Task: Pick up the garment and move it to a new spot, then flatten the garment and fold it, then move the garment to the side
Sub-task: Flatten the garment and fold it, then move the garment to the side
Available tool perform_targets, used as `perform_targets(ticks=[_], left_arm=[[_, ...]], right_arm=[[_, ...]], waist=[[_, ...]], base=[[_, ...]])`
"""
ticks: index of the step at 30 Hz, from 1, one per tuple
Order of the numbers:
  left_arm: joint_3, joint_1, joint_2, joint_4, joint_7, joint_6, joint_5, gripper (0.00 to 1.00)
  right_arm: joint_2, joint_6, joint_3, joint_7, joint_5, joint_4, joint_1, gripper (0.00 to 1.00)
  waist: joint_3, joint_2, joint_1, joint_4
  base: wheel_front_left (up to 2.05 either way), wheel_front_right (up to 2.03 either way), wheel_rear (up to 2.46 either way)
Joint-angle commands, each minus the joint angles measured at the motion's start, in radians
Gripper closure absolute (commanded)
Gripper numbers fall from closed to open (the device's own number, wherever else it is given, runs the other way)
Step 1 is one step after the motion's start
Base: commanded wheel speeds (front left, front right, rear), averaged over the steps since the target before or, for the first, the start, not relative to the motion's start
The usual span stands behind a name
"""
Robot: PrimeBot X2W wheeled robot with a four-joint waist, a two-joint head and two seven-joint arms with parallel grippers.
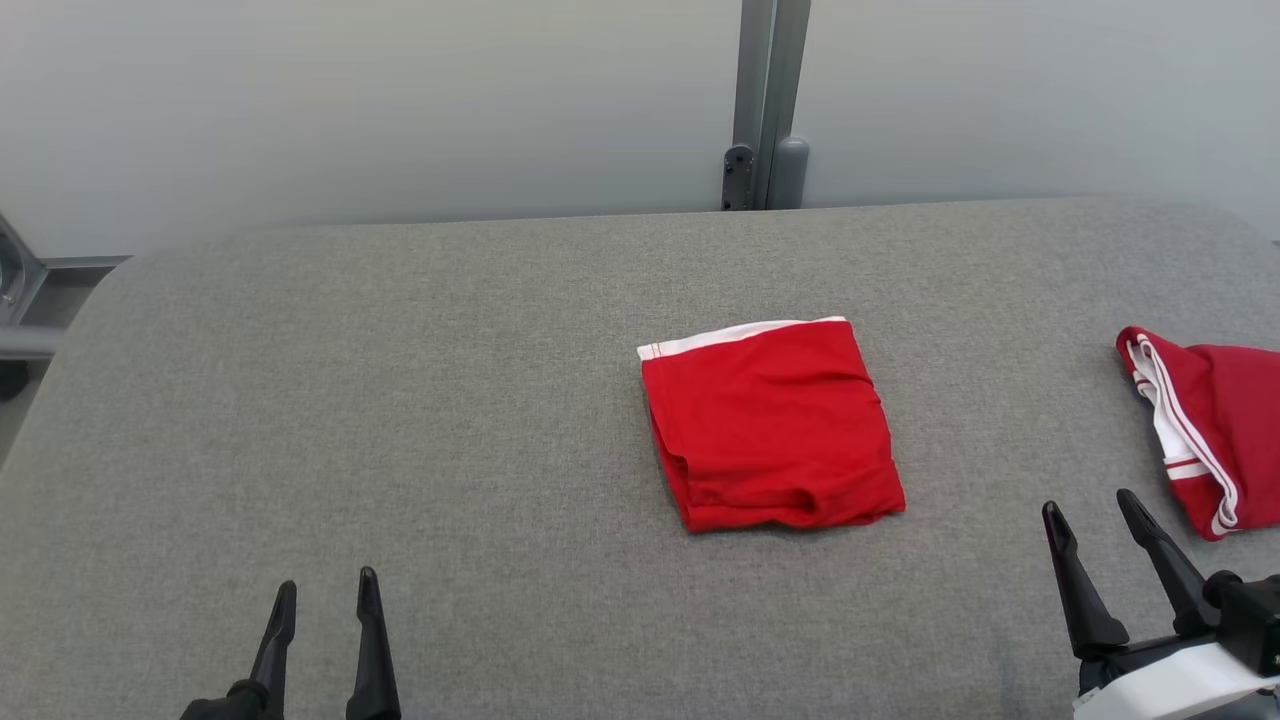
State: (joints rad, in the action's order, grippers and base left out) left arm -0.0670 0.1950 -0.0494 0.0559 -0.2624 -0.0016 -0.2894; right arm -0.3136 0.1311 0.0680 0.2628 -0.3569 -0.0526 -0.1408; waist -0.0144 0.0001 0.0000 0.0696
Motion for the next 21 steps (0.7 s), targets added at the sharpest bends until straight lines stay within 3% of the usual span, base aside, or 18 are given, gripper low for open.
perform_targets(ticks=[1, 21], left_arm=[[0.002, 0.014, -0.002, 0.001, -0.003, -0.005, 0.010, 0.00], [0.009, 0.022, -0.002, 0.005, -0.003, -0.041, 0.028, 0.00]], right_arm=[[0.001, -0.001, -0.005, 0.002, 0.005, 0.003, -0.008, 0.00], [0.010, -0.001, -0.009, 0.002, -0.002, -0.021, 0.016, 0.00]], waist=[[0.001, -0.0001, 0.0000, 0.004], [-0.012, -0.0001, 0.0000, 0.024]], base=[[0.00, 0.00, 0.00], [0.00, 0.00, 0.00]])
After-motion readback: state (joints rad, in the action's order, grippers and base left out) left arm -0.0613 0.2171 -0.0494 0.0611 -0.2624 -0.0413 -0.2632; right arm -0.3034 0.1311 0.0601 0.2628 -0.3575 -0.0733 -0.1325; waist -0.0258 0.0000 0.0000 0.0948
